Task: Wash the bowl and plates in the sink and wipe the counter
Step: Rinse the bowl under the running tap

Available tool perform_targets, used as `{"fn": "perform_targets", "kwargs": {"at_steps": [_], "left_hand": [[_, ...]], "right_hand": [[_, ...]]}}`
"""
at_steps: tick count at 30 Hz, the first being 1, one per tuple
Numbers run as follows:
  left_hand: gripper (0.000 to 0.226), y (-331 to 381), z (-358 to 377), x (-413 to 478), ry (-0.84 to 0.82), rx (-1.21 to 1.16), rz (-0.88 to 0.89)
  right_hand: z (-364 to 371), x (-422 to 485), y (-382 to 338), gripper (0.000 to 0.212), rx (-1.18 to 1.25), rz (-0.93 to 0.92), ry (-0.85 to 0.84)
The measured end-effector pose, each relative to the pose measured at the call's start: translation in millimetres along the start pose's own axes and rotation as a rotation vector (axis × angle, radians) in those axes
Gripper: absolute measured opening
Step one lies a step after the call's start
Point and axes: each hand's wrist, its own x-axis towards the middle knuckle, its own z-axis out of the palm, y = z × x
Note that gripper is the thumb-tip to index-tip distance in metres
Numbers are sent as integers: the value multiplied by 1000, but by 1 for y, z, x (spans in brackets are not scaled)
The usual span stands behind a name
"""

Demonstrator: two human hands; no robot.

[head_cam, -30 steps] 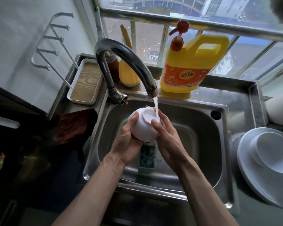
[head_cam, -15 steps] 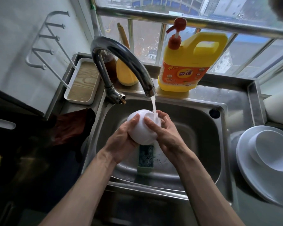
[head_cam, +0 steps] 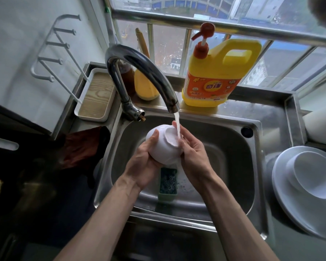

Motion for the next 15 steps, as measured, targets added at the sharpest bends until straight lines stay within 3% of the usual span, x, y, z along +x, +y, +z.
{"fn": "perform_targets", "kwargs": {"at_steps": [3,6,9,13,15], "left_hand": [[55,4,2,-1,5,-14,2],[59,2,9,2,26,158,13],[62,4,15,4,63,248,-34],[45,-3,18,2,-51,424,-46],[40,-9,24,-2,-76,408,-17]], "right_hand": [[-5,-7,-3,54,77,34,-127],[-4,-12,-4,62,-117,-15,-93],[3,-12,-4,54,-247,-54,49],[5,6,-1,11,-349,-88,362],[2,15,0,18,-391,-58,442]]}}
